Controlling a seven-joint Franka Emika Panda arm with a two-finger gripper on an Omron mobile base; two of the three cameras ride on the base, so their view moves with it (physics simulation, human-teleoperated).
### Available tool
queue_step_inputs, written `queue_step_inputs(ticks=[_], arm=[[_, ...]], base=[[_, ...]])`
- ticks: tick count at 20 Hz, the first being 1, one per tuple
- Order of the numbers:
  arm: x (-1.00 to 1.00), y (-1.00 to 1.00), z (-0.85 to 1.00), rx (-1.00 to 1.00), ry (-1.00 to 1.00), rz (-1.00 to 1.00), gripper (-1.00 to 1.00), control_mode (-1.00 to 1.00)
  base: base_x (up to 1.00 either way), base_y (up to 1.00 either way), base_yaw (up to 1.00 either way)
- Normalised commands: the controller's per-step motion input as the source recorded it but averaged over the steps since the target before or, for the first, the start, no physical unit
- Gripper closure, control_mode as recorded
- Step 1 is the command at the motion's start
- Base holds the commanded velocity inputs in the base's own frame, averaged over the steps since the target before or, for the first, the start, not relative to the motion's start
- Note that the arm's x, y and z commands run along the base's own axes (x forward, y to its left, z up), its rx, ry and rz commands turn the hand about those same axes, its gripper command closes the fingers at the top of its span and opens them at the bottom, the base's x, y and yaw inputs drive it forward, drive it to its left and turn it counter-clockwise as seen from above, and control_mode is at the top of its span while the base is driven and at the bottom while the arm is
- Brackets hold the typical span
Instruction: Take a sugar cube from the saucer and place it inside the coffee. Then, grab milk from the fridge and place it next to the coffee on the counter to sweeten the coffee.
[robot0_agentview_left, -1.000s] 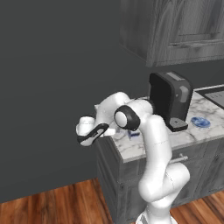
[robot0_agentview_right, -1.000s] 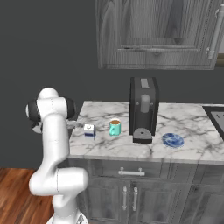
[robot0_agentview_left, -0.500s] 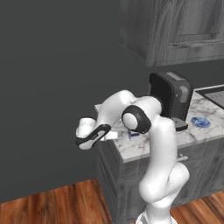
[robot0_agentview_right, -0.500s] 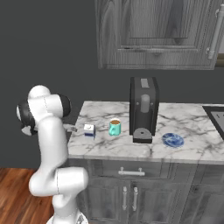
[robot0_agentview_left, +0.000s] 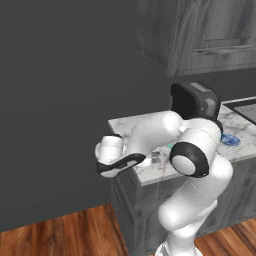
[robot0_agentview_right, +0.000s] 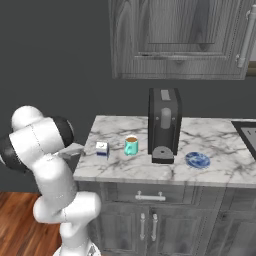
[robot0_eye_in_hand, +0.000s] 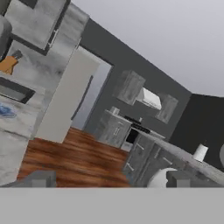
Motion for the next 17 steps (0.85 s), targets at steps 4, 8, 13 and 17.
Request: queue_step_inputs(ticks=[4, 8, 13, 17], arm=[[-1.00, 0.00, 0.44, 0.00, -0.47, 0.00, -1.00, -1.00], [-1.00, 0.04, 0.59, -0.05, -0.58, 0.02, -1.00, -1.00], [-0.68, 0.23, 0.44, -0.25, -0.65, 0.02, -1.00, -1.00], [0.00, 0.00, 0.00, 0.00, 0.00, 0.00, -1.00, -1.00]], base=[[0.00, 0.00, 0.00], [0.00, 0.00, 0.00], [0.00, 0.00, 0.00], [0.00, 0.00, 0.00]])
